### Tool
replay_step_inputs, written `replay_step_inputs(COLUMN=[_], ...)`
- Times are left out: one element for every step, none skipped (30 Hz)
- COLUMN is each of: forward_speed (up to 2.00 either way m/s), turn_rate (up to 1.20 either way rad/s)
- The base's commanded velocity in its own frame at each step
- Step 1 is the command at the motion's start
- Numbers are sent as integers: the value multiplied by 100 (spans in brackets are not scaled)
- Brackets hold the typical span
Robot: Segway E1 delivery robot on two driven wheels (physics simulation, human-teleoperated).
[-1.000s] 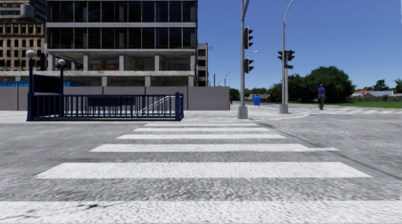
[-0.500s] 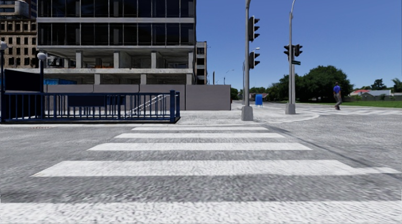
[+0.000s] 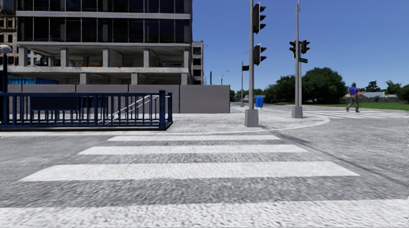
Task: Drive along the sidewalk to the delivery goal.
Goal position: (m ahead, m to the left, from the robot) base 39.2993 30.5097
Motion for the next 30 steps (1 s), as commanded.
replay_step_inputs(forward_speed=[200,200,200,200,200,200,200,200,200,200,200,200,200,200,200,200,200,200,200,200,200,200,200,200,200,200,200,200,200,200], turn_rate=[-20,0,0,0,0,0,0,0,0,0,0,0,0,0,-2,-13,-13,-20,-22,-22,-22,-22,-14,-14,0,0,0,0,0,0])
